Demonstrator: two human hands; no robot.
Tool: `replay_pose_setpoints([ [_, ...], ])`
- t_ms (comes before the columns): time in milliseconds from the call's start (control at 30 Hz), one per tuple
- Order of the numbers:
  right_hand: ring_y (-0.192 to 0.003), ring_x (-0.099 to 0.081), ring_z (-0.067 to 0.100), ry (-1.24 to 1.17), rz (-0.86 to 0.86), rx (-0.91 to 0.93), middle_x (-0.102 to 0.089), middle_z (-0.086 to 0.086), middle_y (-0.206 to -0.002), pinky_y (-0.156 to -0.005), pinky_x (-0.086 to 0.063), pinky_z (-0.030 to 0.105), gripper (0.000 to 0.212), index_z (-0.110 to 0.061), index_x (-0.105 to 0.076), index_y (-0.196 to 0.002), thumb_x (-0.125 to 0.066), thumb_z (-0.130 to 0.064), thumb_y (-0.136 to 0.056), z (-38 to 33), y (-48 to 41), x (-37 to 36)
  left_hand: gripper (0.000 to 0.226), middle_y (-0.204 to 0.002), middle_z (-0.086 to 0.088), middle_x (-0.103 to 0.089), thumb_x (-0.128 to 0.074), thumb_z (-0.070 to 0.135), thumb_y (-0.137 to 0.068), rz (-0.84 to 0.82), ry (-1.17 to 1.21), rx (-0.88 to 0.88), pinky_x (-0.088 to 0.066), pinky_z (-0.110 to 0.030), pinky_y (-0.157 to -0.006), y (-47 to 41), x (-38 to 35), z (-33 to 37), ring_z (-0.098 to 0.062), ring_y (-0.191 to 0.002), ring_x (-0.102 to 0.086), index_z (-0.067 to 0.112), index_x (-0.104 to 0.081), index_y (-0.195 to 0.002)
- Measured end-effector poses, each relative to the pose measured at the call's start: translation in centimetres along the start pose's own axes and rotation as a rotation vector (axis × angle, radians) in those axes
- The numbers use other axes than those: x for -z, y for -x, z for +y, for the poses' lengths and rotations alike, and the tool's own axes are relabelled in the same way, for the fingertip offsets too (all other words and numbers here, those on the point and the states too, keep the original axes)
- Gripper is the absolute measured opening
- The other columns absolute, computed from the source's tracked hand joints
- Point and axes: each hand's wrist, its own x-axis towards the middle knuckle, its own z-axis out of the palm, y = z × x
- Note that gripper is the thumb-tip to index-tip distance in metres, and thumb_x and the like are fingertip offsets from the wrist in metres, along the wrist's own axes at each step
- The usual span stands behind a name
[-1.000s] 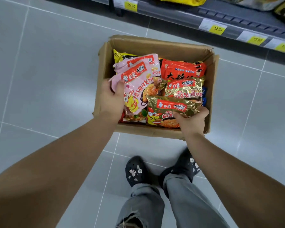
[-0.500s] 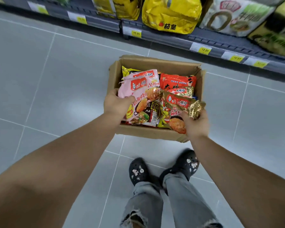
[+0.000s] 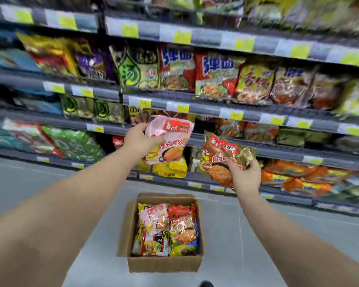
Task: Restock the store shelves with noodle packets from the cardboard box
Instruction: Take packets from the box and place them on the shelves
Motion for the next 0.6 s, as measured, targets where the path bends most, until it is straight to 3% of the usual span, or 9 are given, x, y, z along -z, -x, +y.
replay_pose_setpoints([
  [100,-0.135,-0.037,0.028,-0.043,0.02,0.087,-0.04,0.008,-0.147,-0.109,-0.034,0.04,0.083,-0.009,-0.034,-0.144,-0.072,-0.044,-0.078,-7.1,0.2,4.4,0.043,-0.099,-0.004,-0.062,-0.078,0.031,-0.074,0.03,0.026,-0.131,-0.047,-0.035,-0.08,1.1,3.2,7.6,-0.024,-0.092,-0.058,0.013,-0.062,-0.109],
  [200,-0.142,-0.026,0.025,-0.098,0.063,0.142,-0.026,0.003,-0.155,-0.115,-0.027,0.042,0.092,-0.013,-0.021,-0.149,-0.071,-0.045,-0.079,-12.3,0.3,8.4,0.04,-0.097,0.0,-0.06,-0.077,0.029,-0.076,0.037,0.11,-0.231,-0.043,-0.031,-0.078,2.5,5.1,13.5,-0.02,-0.092,-0.056,0.015,-0.059,-0.108],
  [300,-0.141,-0.028,0.025,-0.137,0.11,0.213,-0.027,0.004,-0.155,-0.112,-0.03,0.041,0.092,-0.013,-0.021,-0.149,-0.071,-0.045,-0.079,-16.2,0.0,11.6,0.034,-0.099,-0.001,-0.058,-0.075,0.023,-0.078,0.018,0.185,-0.291,-0.044,-0.032,-0.077,3.5,5.5,18.1,-0.02,-0.091,-0.055,0.019,-0.054,-0.104],
  [467,-0.141,-0.026,0.024,-0.236,0.16,0.31,-0.027,0.004,-0.154,-0.112,-0.027,0.04,0.092,-0.012,-0.021,-0.149,-0.072,-0.043,-0.079,-20.9,-1.9,16.1,0.054,-0.116,-0.001,-0.054,-0.073,0.018,-0.081,0.006,0.309,-0.321,-0.04,-0.032,-0.084,3.9,4.1,24.4,-0.019,-0.104,-0.052,0.013,-0.048,-0.129],
  [600,-0.129,-0.043,0.028,-0.265,0.171,0.383,-0.048,0.005,-0.139,-0.106,-0.038,0.045,0.075,-0.016,-0.041,-0.137,-0.073,-0.046,-0.076,-24.0,-5.3,19.4,0.064,-0.121,0.001,-0.057,-0.079,0.023,-0.075,0.05,0.327,-0.383,-0.045,-0.035,-0.084,2.8,2.5,29.3,-0.02,-0.106,-0.056,0.016,-0.049,-0.131],
])
